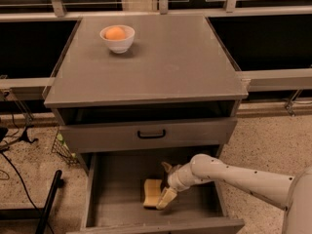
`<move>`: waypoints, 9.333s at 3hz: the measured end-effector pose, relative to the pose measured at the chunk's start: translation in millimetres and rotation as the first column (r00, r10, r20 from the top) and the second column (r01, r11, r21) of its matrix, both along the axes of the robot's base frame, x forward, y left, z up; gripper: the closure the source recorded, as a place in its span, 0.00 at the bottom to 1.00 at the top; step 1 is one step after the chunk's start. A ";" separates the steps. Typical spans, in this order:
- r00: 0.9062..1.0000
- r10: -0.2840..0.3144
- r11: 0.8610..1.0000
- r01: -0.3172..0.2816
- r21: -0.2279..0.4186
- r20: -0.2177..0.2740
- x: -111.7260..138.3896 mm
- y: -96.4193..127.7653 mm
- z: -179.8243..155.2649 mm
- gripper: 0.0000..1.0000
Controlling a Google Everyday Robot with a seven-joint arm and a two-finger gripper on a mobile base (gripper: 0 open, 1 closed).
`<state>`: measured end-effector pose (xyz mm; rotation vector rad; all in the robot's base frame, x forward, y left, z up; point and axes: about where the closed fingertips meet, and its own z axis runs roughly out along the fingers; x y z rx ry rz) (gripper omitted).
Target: Pick sponge from middle drawer and place on counter
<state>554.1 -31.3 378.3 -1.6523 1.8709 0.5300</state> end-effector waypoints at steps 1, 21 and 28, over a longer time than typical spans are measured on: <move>1.000 0.008 1.000 -0.008 -0.006 -0.026 -1.7 3.5 -14.1 0.00; 0.995 0.020 1.000 -0.017 -0.023 0.096 -61.7 5.8 167.2 1.00; 0.988 -0.027 0.987 0.051 -0.154 0.155 -28.8 -39.6 499.4 1.00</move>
Offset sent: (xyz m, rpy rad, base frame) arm -0.0250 0.0101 -0.0129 0.0053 0.0369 0.0443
